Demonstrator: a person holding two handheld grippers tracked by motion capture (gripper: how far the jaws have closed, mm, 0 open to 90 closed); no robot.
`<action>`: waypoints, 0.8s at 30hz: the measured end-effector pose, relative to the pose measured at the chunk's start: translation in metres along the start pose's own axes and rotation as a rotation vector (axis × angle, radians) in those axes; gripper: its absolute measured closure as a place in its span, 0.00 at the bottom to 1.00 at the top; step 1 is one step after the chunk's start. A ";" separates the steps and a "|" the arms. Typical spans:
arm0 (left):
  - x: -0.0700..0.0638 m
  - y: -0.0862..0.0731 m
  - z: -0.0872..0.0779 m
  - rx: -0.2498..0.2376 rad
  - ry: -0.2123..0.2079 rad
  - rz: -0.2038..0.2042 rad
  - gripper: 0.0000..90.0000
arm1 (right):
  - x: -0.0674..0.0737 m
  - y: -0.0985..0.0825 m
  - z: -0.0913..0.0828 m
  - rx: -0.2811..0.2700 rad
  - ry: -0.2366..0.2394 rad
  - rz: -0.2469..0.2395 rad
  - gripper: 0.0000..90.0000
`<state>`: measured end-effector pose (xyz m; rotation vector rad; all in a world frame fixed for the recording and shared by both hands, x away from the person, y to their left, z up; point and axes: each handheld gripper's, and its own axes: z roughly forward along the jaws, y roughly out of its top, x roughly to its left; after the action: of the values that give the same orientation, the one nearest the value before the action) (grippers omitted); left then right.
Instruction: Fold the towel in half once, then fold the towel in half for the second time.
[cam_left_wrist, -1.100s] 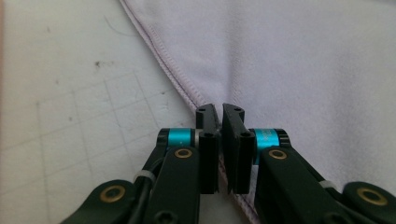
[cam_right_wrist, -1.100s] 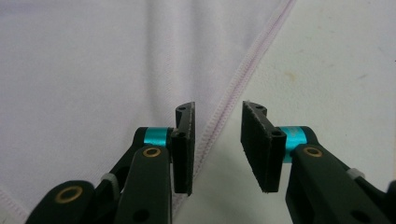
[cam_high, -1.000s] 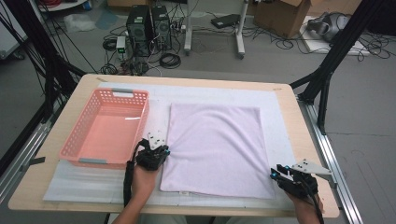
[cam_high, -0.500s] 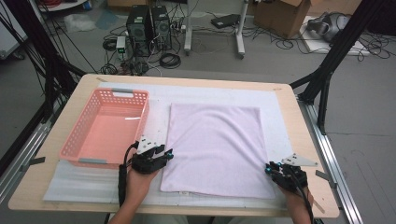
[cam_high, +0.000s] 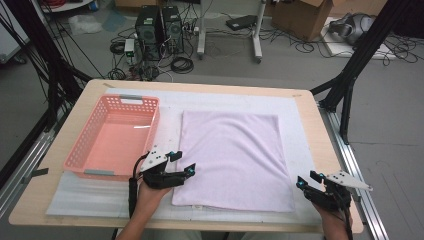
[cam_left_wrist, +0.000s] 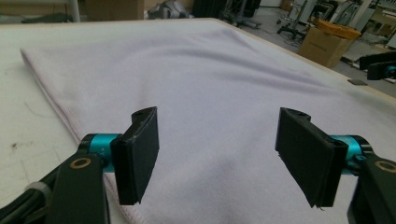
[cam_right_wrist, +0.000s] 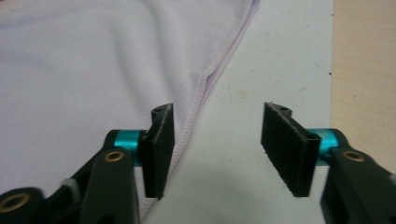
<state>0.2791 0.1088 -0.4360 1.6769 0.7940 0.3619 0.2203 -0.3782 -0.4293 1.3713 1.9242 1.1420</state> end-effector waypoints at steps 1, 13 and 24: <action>-0.002 0.000 0.001 0.000 -0.016 0.010 0.33 | 0.000 0.000 -0.001 0.001 0.001 -0.003 0.38; -0.007 0.000 0.003 0.015 -0.018 0.015 0.23 | 0.002 0.001 -0.003 -0.061 0.053 -0.035 0.21; -0.002 0.001 -0.007 0.021 -0.016 0.005 0.22 | 0.004 0.008 0.015 -0.044 0.077 -0.055 0.20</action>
<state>0.2739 0.1123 -0.4328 1.6992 0.7845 0.3441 0.2349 -0.3685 -0.4296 1.2608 1.9652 1.2195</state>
